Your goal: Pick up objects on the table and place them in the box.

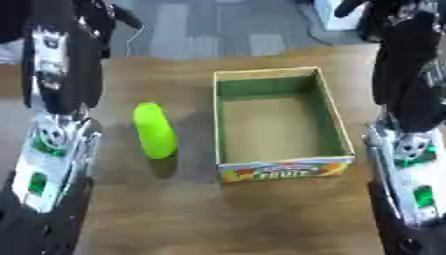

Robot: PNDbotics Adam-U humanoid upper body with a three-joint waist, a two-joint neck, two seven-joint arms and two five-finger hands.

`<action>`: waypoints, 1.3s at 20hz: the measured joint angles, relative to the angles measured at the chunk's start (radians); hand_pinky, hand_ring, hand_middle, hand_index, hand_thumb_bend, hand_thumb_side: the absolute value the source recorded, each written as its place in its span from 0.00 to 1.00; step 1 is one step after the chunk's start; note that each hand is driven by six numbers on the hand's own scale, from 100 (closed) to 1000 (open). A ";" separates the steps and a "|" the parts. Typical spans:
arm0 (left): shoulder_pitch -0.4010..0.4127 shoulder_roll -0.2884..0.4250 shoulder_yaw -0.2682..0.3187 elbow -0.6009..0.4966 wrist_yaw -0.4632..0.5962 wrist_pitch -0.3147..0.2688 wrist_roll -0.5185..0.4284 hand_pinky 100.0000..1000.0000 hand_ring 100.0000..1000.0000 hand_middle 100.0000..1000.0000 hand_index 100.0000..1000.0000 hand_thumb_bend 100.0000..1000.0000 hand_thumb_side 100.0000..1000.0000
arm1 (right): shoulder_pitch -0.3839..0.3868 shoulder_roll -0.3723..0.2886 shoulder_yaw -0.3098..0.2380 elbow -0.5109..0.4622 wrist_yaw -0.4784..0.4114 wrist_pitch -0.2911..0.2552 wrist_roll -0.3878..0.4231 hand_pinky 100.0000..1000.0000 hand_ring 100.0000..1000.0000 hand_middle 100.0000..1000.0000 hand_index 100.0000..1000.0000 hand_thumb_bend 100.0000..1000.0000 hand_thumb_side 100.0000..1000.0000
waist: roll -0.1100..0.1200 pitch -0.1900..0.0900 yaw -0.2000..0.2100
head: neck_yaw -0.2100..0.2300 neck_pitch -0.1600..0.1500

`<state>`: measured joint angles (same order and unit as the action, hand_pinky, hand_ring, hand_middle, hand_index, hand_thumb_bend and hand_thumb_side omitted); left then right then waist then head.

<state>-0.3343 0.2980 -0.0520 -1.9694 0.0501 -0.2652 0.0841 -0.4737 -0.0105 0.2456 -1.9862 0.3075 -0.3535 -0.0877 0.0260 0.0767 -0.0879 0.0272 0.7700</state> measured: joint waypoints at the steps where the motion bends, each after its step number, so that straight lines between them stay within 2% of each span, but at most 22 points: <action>1: 0.000 0.025 0.003 0.003 -0.033 0.021 -0.024 0.35 0.68 0.80 0.87 0.35 0.66 | 0.001 0.000 0.000 0.000 0.000 0.001 0.001 0.36 0.80 0.80 0.90 0.13 1.00 | 0.003 0.000 -0.002 | 0.000 0.000; 4: -0.005 0.109 0.003 0.003 -0.146 0.101 -0.142 0.36 0.69 0.82 0.87 0.40 0.68 | 0.008 -0.001 0.000 0.001 0.000 0.001 0.002 0.36 0.80 0.80 0.90 0.13 1.00 | 0.007 0.000 -0.004 | -0.002 0.000; 7: -0.009 0.182 0.003 -0.004 -0.276 0.161 -0.284 0.49 0.75 0.86 0.90 0.46 0.67 | 0.008 -0.001 0.000 0.004 0.000 0.000 0.003 0.35 0.80 0.80 0.90 0.15 1.00 | 0.009 0.000 -0.007 | -0.002 0.000; 10: -0.008 0.236 0.008 0.004 -0.393 0.187 -0.402 0.56 0.78 0.89 0.92 0.54 0.69 | 0.009 -0.002 0.000 0.006 0.000 -0.002 0.006 0.35 0.80 0.80 0.90 0.15 1.00 | 0.009 0.000 -0.011 | -0.010 0.000; 13: -0.008 0.266 0.009 0.034 -0.455 0.183 -0.468 0.52 0.79 0.91 0.93 0.57 0.61 | 0.014 -0.009 0.001 0.007 0.000 -0.001 0.009 0.34 0.80 0.80 0.91 0.17 1.00 | 0.012 0.000 -0.019 | -0.010 0.000; 14: -0.008 0.267 0.008 0.046 -0.449 0.177 -0.470 0.52 0.79 0.91 0.93 0.57 0.61 | 0.016 -0.009 0.001 0.007 0.000 -0.002 0.010 0.34 0.80 0.80 0.91 0.17 1.00 | 0.014 0.000 -0.022 | -0.010 0.000; 15: -0.007 0.267 0.008 0.059 -0.429 0.167 -0.462 0.48 0.79 0.91 0.93 0.61 0.55 | 0.016 -0.010 0.001 0.007 0.000 -0.001 0.011 0.34 0.80 0.80 0.91 0.19 1.00 | 0.014 0.001 -0.022 | -0.010 0.000; 16: -0.007 0.263 0.008 0.073 -0.390 0.153 -0.443 0.48 0.79 0.91 0.93 0.64 0.53 | 0.016 -0.010 0.001 0.007 0.000 -0.002 0.013 0.34 0.80 0.80 0.91 0.20 1.00 | 0.014 0.003 -0.023 | -0.010 0.000; 20: -0.004 0.246 0.008 0.145 -0.247 0.091 -0.349 0.49 0.79 0.90 0.92 0.68 0.53 | 0.016 -0.010 0.001 0.009 0.000 -0.003 0.015 0.34 0.80 0.80 0.91 0.21 1.00 | 0.010 0.013 -0.027 | -0.010 0.000; 22: -0.003 0.245 0.008 0.184 -0.237 0.068 -0.328 0.48 0.79 0.90 0.92 0.70 0.53 | 0.016 -0.010 0.001 0.010 0.000 -0.003 0.016 0.33 0.80 0.80 0.91 0.22 1.00 | 0.009 0.017 -0.027 | -0.010 0.000; 25: -0.003 0.238 0.008 0.235 -0.237 0.043 -0.311 0.48 0.80 0.92 0.93 0.75 0.46 | 0.016 -0.010 0.001 0.012 0.000 -0.001 0.017 0.33 0.80 0.80 0.91 0.23 1.00 | 0.009 0.019 -0.027 | -0.010 0.000; 26: -0.003 0.232 0.009 0.248 -0.235 0.035 -0.303 0.48 0.80 0.91 0.93 0.74 0.46 | 0.016 -0.010 0.001 0.012 0.000 -0.001 0.018 0.33 0.80 0.80 0.91 0.23 1.00 | 0.008 0.021 -0.027 | -0.010 0.000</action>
<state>-0.3377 0.5303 -0.0434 -1.7210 -0.1846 -0.2298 -0.2191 -0.4574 -0.0209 0.2464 -1.9743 0.3071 -0.3546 -0.0700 0.0345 0.0975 -0.1152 0.0171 0.7700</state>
